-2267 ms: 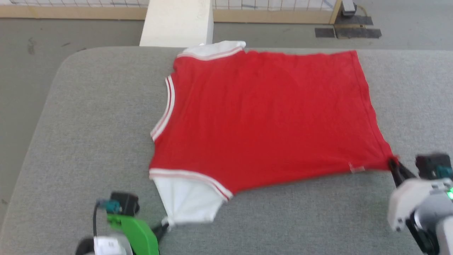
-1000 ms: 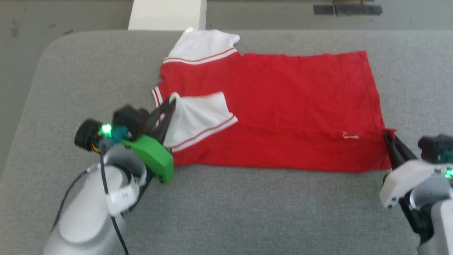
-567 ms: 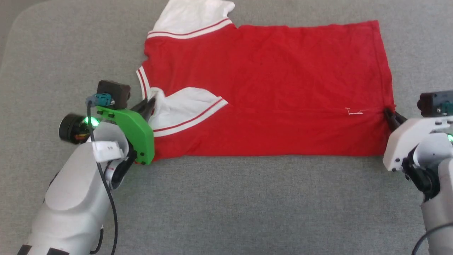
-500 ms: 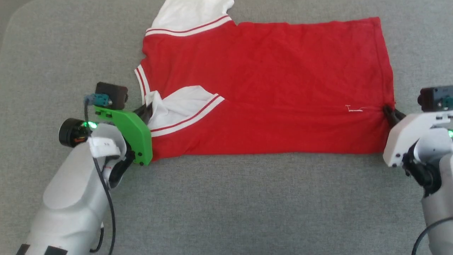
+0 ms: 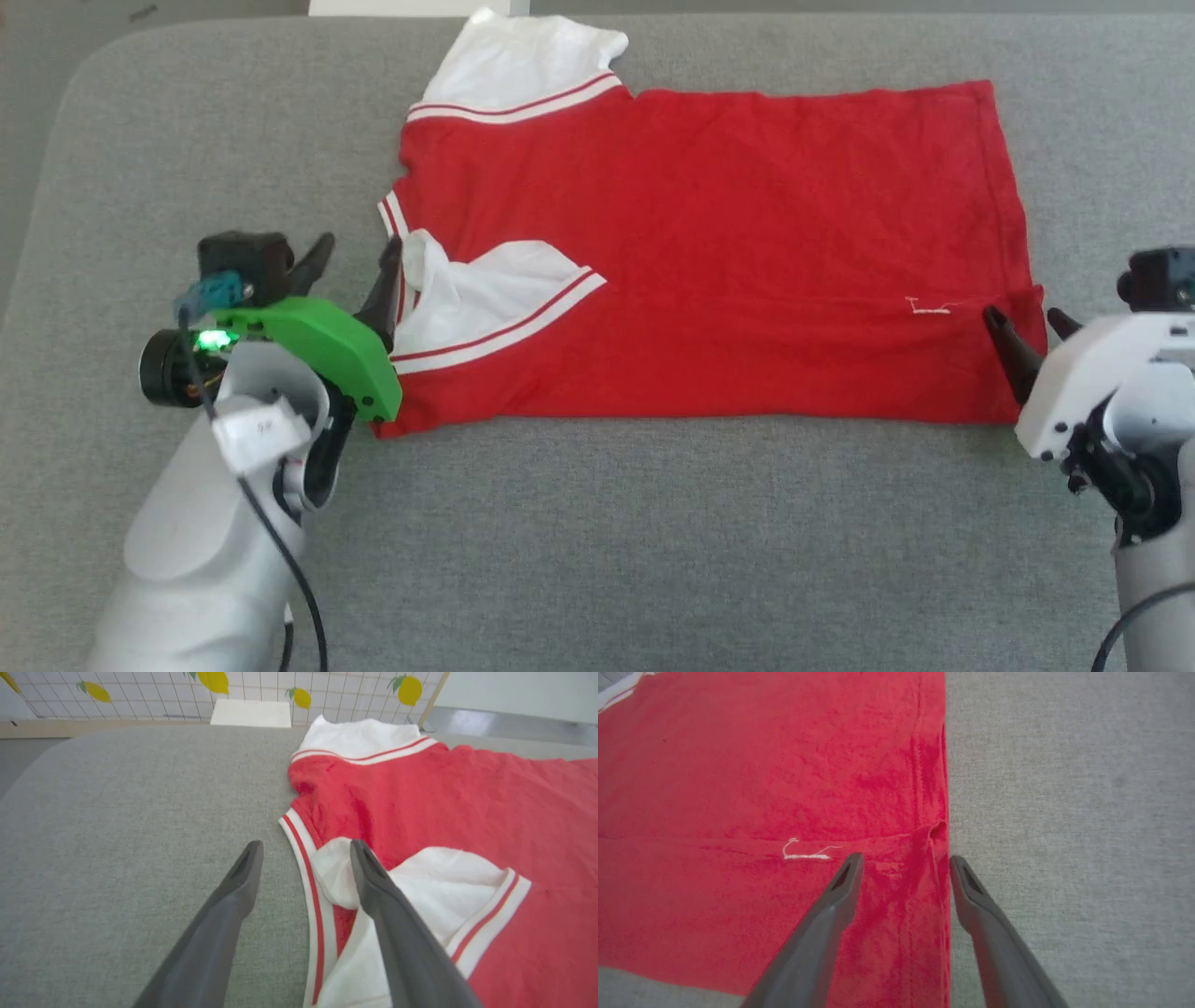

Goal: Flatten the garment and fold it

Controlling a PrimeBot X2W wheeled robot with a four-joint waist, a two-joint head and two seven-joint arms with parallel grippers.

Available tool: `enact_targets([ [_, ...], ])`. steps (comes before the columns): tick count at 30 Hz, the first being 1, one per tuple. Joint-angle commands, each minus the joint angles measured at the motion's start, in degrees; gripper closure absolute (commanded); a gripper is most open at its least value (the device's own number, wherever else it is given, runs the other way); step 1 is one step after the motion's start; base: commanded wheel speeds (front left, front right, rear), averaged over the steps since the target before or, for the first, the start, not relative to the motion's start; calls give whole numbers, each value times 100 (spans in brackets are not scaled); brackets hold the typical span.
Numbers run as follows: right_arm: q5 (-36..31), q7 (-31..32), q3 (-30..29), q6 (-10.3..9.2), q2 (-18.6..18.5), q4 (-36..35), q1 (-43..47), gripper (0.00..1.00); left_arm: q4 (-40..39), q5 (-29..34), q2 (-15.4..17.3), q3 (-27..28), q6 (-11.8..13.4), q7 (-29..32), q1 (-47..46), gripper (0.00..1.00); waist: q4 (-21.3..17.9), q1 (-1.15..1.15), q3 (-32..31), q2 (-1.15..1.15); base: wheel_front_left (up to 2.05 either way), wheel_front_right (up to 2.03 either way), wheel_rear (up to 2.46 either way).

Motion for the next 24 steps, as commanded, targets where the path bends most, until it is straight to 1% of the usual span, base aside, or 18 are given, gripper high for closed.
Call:
enact_targets([
  [1, 49, -257, -61, -9, 68, -153, 179, 0, -115, 135, -60, 67, 159, -383, 185, 0, 88, 0, -264, 0, 0, 0, 0],
  [3, 107, -615, -102, -9, 173, -362, 416, 0, -276, 264, -117, 78, 306, -842, 420, 0, 110, 0, -382, 0, 0, 0, 0],
  [5, 196, -959, -152, -9, 285, -528, 662, 0, -406, 316, -173, 76, 413, -1132, 694, 0, 105, 0, -493, 0, 0, 0, 0],
  [7, 196, -1382, -199, -9, 378, -697, 896, 0, -523, 293, -235, 102, 493, -1307, 985, 0, 78, 0, -597, 0, 0, 0, 0],
  [9, 55, -1806, -234, -9, 441, -850, 1135, 0, -592, 295, -250, 83, 513, -1393, 1232, 0, 50, 0, -663, 0, 0, 0, 0],
  [12, -83, -2386, -242, -9, 581, -1021, 1417, 0, -617, 234, -276, 83, 568, -1421, 1547, 0, -26, 0, -742, 0, 0, 0, 0],
  [16, -377, -3114, -141, -9, 726, -1213, 1744, 0, -573, 76, -278, 120, 651, -1272, 1874, 0, -179, 0, -826, 0, 0, 0, 0],
  [19, -513, -3458, -100, -9, 787, -1301, 1877, 0, -498, -91, -309, 163, 724, -1021, 1993, 0, -273, 0, -848, 0, 0, 0, 0],
  [24, -586, -3821, 69, -9, 833, -1286, 1958, 0, -397, -483, -450, 379, 1168, -321, 2081, 0, -426, 0, -841, 0, 0, 0, 0],
])
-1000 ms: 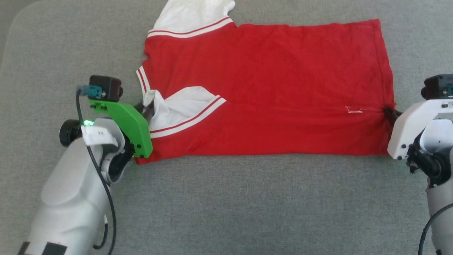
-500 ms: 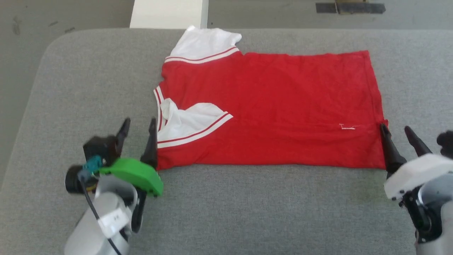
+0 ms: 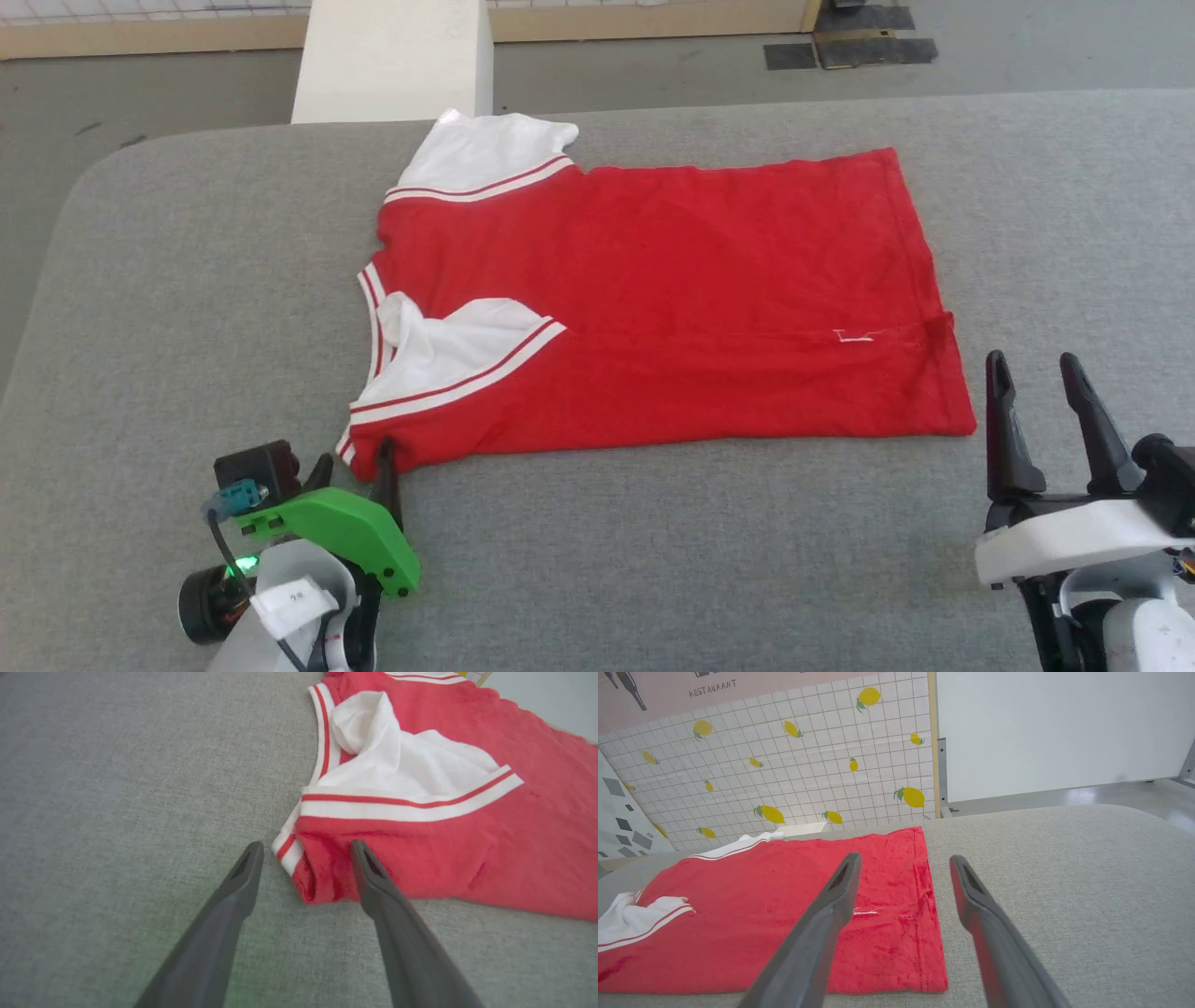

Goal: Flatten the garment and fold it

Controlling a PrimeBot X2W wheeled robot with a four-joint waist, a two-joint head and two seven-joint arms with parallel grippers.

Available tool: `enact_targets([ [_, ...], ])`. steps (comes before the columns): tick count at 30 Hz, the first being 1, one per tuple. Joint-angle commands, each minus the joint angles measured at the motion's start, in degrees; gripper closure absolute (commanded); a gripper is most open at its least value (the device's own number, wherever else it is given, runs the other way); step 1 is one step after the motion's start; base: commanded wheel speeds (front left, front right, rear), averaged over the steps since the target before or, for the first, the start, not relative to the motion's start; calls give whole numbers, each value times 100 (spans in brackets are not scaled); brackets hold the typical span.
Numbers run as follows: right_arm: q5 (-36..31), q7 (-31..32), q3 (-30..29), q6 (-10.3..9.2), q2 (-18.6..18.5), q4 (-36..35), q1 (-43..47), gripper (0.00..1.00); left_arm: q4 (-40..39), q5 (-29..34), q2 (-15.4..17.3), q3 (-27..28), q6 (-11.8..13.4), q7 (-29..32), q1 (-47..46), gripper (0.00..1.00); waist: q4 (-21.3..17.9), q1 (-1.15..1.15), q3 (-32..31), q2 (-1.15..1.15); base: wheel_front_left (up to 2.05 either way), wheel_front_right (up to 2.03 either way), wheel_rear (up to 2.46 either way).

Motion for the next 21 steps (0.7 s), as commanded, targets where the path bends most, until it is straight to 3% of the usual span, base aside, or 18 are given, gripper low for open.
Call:
enact_targets([
  [1, 2, -68, 28, -8, 14, 37, 31, 0, 25, -108, -42, 56, 102, 136, 48, 0, -76, 0, -1, 0, 0, 0, 0],
  [8, 35, -121, 183, -8, 21, 196, -45, 0, 293, -568, -145, 232, 582, 1189, -59, 0, -182, 0, 16, 0, 0, 0, 0],
  [11, 5, -120, 191, -8, 21, 274, -109, 0, 194, -624, -70, 110, 454, 1499, -102, 100, -184, 0, 6, 0, 0, 0, 0],
  [17, 1, 294, -133, -8, 22, 632, -421, 0, 33, -560, -44, 55, 389, 1357, -88, 100, -110, 0, 31, 0, 0, 0, 0],
  [21, 93, 1490, -449, -8, 22, 1215, -874, 0, -30, -513, -51, -8, 343, 1292, -135, 100, -19, 0, 75, 0, 0, 0, 0],
])
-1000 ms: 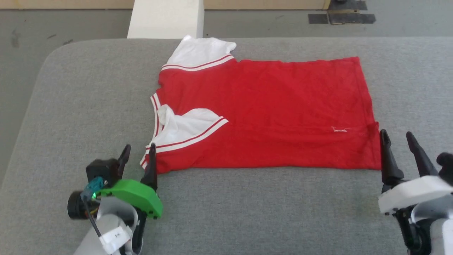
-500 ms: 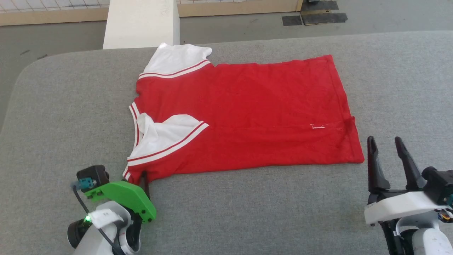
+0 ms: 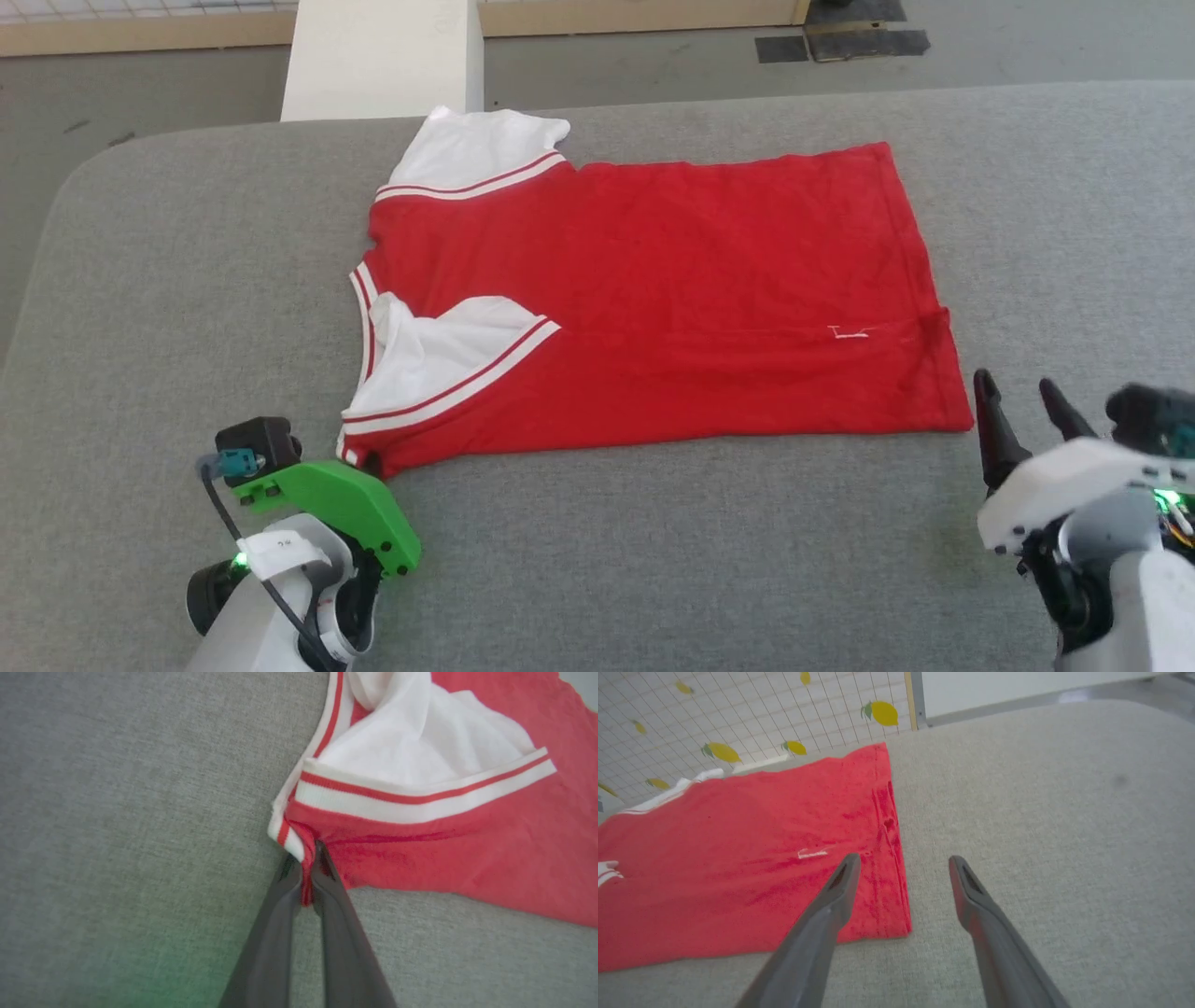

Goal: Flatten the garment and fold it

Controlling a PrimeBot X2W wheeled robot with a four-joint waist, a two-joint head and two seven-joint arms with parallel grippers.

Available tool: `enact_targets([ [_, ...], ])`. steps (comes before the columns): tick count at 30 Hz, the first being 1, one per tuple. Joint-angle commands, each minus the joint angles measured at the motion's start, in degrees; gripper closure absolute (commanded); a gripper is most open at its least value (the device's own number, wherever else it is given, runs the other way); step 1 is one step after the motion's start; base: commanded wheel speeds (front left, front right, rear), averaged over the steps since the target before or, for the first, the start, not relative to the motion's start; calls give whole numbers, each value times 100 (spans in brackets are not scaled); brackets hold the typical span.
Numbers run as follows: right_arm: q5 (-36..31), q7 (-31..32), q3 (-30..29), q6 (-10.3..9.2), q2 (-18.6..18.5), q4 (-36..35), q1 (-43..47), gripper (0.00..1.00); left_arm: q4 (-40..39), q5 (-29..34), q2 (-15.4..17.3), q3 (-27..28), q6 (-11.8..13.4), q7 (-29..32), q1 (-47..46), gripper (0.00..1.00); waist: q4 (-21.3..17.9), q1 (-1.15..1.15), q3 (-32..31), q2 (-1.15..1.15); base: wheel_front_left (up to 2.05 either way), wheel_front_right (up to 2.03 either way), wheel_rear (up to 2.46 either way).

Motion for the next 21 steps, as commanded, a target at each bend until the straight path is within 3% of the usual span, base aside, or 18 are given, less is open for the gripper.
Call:
enact_targets([
  [1, 85, 372, -77, -8, 3, 160, -249, 0, 43, 8, -36, -74, -37, -3, 42, 100, 63, 0, 34, 0, 0, 0, 0],
  [6, -200, 2025, -259, -8, 3, 587, -735, 0, 29, 40, -56, -154, -124, -58, -33, 100, 190, 0, 86, 0, 0, 0, 0],
  [12, -526, 3538, -537, -8, 4, 689, -1000, 0, 47, 65, -68, -225, -209, -121, -94, 100, 333, 0, 138, 0, 0, 0, 0],
  [13, -543, 3712, -557, -8, 4, 688, -1014, 14, 51, 71, -68, -234, -220, -137, -101, 100, 352, 0, 143, 0, 0, 0, 0],
  [15, -578, 4028, -591, -8, 4, 650, -1021, 64, 62, 78, -70, -253, -246, -163, -110, 100, 388, 0, 147, 0, 0, 0, 0],
  [16, -611, 4133, -591, -8, 4, 593, -1010, 78, 65, 92, -67, -263, -257, -194, -118, 100, 406, 0, 148, 0, 0, 0, 0],
  [17, -622, 4189, -599, -8, 4, 541, -994, 100, 74, 96, -68, -273, -271, -208, -123, 100, 424, 0, 142, 0, 0, 0, 0],
  [21, -544, 3962, -551, -8, 4, 191, -850, 100, 52, 236, -23, -290, -352, -565, -146, 100, 482, 0, 53, 0, 0, 0, 0],
])
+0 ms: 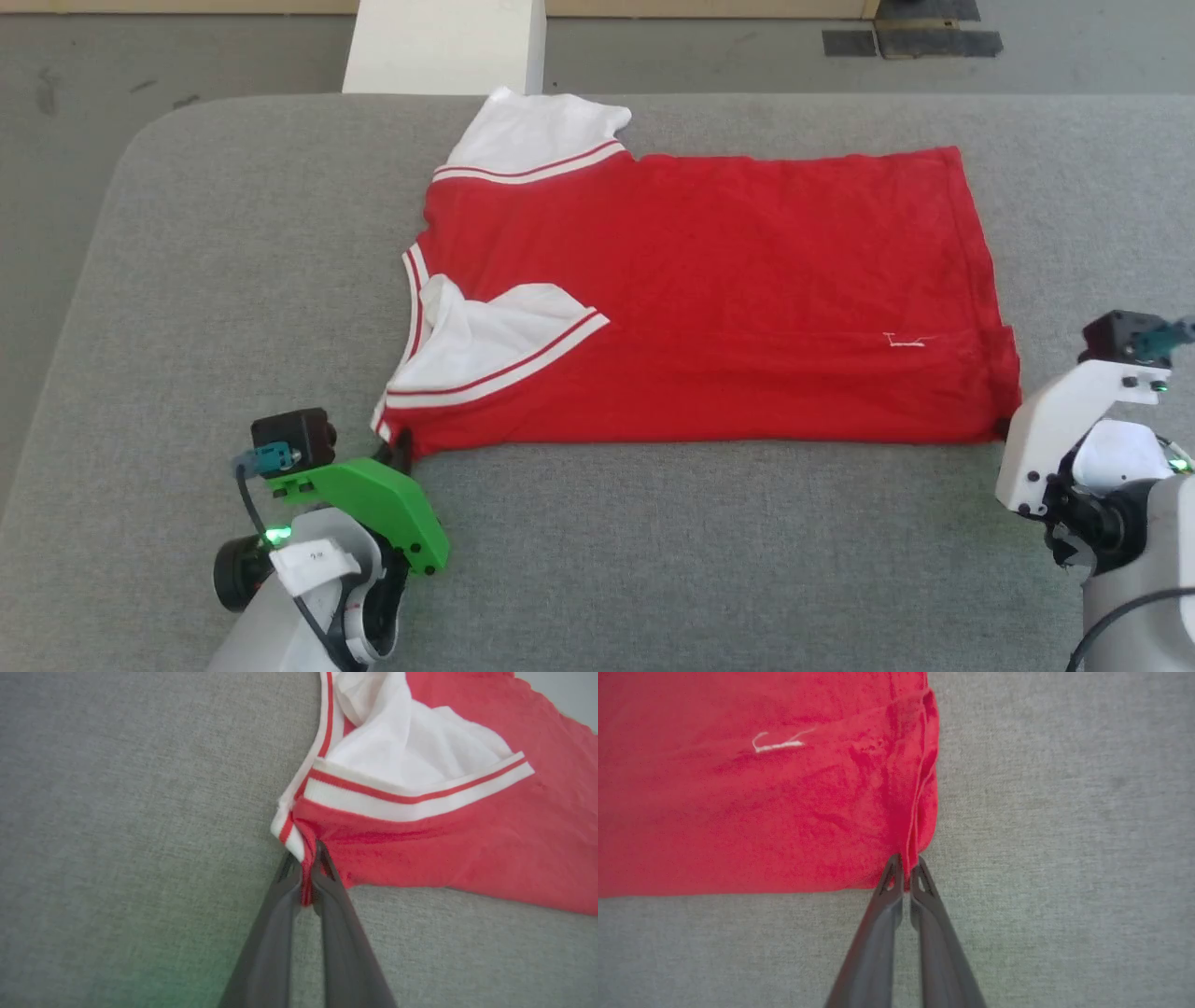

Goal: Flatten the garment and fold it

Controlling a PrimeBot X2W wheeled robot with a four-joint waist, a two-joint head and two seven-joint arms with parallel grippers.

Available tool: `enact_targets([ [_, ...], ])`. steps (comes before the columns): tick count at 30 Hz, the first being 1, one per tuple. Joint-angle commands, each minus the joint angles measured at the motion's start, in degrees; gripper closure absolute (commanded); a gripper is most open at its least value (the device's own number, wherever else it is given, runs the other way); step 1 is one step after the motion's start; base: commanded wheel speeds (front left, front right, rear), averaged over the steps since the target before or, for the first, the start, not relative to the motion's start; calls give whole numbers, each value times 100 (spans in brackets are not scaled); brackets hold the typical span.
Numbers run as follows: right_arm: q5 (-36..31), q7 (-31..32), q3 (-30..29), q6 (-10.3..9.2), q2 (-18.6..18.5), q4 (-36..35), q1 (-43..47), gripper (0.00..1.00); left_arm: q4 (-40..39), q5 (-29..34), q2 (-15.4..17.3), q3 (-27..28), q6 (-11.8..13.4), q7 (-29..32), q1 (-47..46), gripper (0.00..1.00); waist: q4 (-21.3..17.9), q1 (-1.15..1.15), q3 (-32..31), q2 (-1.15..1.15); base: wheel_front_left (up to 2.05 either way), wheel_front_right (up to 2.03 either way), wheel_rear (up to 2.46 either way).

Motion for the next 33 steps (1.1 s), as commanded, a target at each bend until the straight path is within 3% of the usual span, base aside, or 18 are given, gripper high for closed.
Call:
enact_targets([
  [1, 52, -231, 29, -9, 4, -135, 140, 100, 8, 137, 64, -2, -47, -188, -21, 100, 30, 0, -74, 0, 0, 0, 0],
  [7, 292, -1529, 129, -9, 4, -650, 588, 100, -190, 461, 255, 19, 10, -850, 168, 100, -47, 0, -328, 0, 0, 0, 0],
  [11, 464, -1892, 128, -9, 4, -919, 1022, 100, -490, 609, 479, 8, 180, -873, 523, 100, -124, 0, -466, 0, 0, 0, 0],
  [17, 650, -1639, -38, -9, 4, -1447, 1920, 100, -1137, 697, 850, -184, 463, -170, 1189, 100, -147, 0, -517, 0, 0, 0, 0],
  [22, 889, -1144, -112, -9, 4, -1660, 2606, 100, -1565, 633, 1037, -388, 525, 433, 1588, 100, -128, 0, -435, 0, 0, 0, 0],
  [31, 1207, -1203, 182, -9, 4, -1188, 2918, 100, -1631, 358, 1065, -638, 423, 1054, 1885, 100, -181, 0, -333, 0, 0, 0, 0],
  [32, 1235, -1305, 242, -9, 4, -1108, 2889, 100, -1611, 321, 1035, -650, 388, 1052, 1879, 67, -183, 0, -343, 0, 0, 0, 0],
  [33, 1253, -1409, 280, -9, 4, -1059, 2867, 100, -1604, 312, 1015, -643, 377, 1014, 1868, 13, -184, 0, -353, 0, 0, 0, 0],
])
